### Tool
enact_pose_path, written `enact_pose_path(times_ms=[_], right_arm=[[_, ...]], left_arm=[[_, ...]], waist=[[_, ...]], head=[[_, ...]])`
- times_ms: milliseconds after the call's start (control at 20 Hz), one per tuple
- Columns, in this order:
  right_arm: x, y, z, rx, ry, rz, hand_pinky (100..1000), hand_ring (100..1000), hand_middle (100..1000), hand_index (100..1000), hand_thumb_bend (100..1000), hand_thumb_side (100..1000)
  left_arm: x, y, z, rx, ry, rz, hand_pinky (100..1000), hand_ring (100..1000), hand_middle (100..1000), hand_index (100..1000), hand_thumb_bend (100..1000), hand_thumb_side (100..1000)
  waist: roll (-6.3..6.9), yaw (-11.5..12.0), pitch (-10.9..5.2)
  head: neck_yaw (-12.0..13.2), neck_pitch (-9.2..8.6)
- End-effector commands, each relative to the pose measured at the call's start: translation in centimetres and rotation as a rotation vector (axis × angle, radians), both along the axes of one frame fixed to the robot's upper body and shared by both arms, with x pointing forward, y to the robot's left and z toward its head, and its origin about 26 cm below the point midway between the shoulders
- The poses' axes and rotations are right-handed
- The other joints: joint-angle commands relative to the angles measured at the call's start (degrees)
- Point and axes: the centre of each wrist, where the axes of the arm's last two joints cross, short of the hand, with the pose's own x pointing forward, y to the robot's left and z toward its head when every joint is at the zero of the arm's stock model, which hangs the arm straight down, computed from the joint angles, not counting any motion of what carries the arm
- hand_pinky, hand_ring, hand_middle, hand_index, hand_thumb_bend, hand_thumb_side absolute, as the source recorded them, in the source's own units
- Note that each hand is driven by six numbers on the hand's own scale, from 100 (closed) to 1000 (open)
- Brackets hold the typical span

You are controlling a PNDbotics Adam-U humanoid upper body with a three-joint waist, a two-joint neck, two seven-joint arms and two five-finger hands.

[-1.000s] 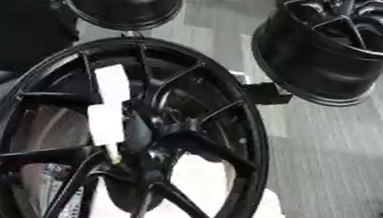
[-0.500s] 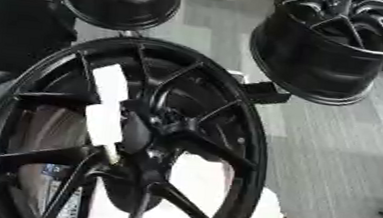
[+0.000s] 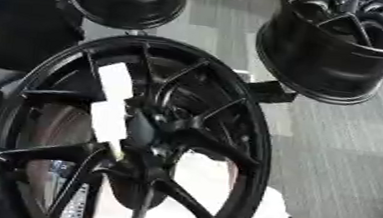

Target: Pull the pin out of the wheel hub.

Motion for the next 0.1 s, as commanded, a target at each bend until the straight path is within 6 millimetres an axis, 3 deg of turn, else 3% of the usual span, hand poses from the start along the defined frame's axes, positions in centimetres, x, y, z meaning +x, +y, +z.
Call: enact_pose_path(times_ms=[50,100], right_arm=[[0.40,1.79,-0.45,-0.056,-0.133,0.069,855,821,638,714,100,198],[0.63,2.45,-0.79,-0.057,-0.155,0.080,854,819,636,713,100,195]], left_arm=[[-0.19,0.05,0.91,0.033,-0.034,-0.014,806,721,769,807,100,577],[-0.17,-0.02,0.94,0.036,-0.036,-0.020,806,721,770,807,100,576]], waist=[[0.19,-0.21,-1.05],[0.26,-0.27,-1.13]], head=[[0.53,0.34],[0.53,0.46]])
